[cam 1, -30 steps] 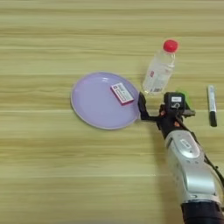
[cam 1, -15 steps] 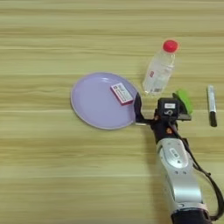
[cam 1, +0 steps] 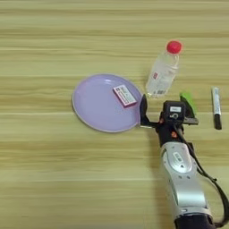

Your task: Move the objects on the table

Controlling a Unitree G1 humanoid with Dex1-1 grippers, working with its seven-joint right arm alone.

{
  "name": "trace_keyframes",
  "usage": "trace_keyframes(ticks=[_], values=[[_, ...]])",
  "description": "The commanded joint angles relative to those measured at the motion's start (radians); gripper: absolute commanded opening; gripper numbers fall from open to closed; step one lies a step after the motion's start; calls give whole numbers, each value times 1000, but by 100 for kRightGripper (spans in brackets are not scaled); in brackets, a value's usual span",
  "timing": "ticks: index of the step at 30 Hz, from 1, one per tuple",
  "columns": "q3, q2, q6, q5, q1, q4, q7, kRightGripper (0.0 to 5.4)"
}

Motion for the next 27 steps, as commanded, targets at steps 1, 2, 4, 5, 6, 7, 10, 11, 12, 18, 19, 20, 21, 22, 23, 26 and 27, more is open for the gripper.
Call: trace_keyframes(ticks=[1, 2, 4, 5, 6, 7, 10, 11, 12, 18, 19, 20, 21, 22, 23, 26, 27], values=[[-5, -3, -36, 11, -51, -19, 0, 537], [-3, -3, -38, 11, -52, -18, 0, 537], [-2, -2, -41, 11, -53, -14, 0, 537], [-1, -2, -41, 11, -53, -13, -1, 537], [-1, -2, -41, 11, -53, -13, -1, 537], [-1, -2, -42, 10, -53, -13, -1, 537], [-2, -1, -44, 10, -57, -8, -3, 537], [-2, -1, -45, 10, -58, -6, -4, 537], [-3, -1, -46, 11, -58, -6, -4, 537], [-4, 2, -47, 12, -59, -10, -6, 537], [-4, 3, -47, 12, -59, -10, -6, 537], [-4, 4, -47, 12, -59, -10, -6, 537], [-4, 4, -47, 13, -59, -9, -6, 537], [-4, 4, -47, 14, -59, -9, -6, 537], [-4, 5, -48, 14, -59, -9, -6, 537], [-6, 4, -48, 12, -58, -11, -9, 537], [-8, 4, -48, 11, -57, -13, -12, 537]])
